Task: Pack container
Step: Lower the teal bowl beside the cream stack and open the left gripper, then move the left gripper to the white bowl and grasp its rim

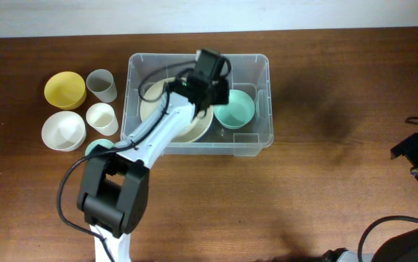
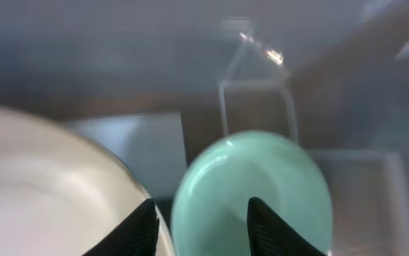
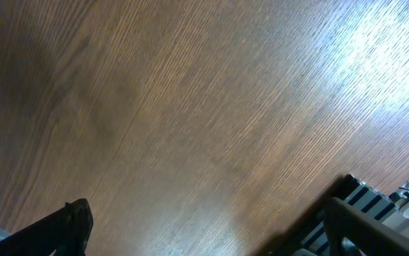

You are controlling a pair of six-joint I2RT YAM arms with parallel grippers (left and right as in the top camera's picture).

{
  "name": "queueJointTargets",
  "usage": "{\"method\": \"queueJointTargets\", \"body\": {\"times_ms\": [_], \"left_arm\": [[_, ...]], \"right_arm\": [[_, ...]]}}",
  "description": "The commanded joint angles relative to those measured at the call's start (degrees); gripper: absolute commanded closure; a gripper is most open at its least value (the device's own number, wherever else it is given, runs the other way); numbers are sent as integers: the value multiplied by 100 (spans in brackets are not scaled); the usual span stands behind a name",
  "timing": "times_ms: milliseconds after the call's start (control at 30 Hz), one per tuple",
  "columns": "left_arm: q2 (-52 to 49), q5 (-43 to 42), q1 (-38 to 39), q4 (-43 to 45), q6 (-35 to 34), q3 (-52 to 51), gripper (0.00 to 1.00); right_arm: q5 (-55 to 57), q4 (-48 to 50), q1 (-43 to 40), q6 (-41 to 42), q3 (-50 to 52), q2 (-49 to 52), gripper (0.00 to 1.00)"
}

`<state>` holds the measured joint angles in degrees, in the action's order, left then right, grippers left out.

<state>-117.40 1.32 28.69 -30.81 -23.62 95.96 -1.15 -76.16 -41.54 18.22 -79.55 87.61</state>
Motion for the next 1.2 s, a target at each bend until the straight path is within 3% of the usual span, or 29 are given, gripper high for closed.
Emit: {"method": "queueJointTargets", "body": {"times_ms": [0,67,133,200,267,433,600,833,1167], "left_arm": [[122,522,-422,-669,487,1095,57],[208,791,-669,-1202,483,1515,56],[323,922,-955,-1727,431,1823,45],[474,1012,-1276,-2149,297,1965,17],[660,1010,-1705,-2551,166,1987,1],[879,1008,-3222,-3888,-798,1982,1],[868,960,-4343,-4474,-1742,1602,1],[868,334,-5386,-3821,-2092,96,1],[868,197,-5512,-2369,-2096,-1517,1]], "right_arm": [[11,15,-11,70,15,31,1],[11,15,-11,70,15,31,1],[9,15,-11,70,15,31,1],[9,15,-11,70,15,31,1],[9,15,-11,70,15,31,1],[9,15,-11,70,15,31,1],[9,15,-11,70,15,31,1],[11,15,-11,70,15,31,1],[9,15,-11,70,15,31,1]]}}
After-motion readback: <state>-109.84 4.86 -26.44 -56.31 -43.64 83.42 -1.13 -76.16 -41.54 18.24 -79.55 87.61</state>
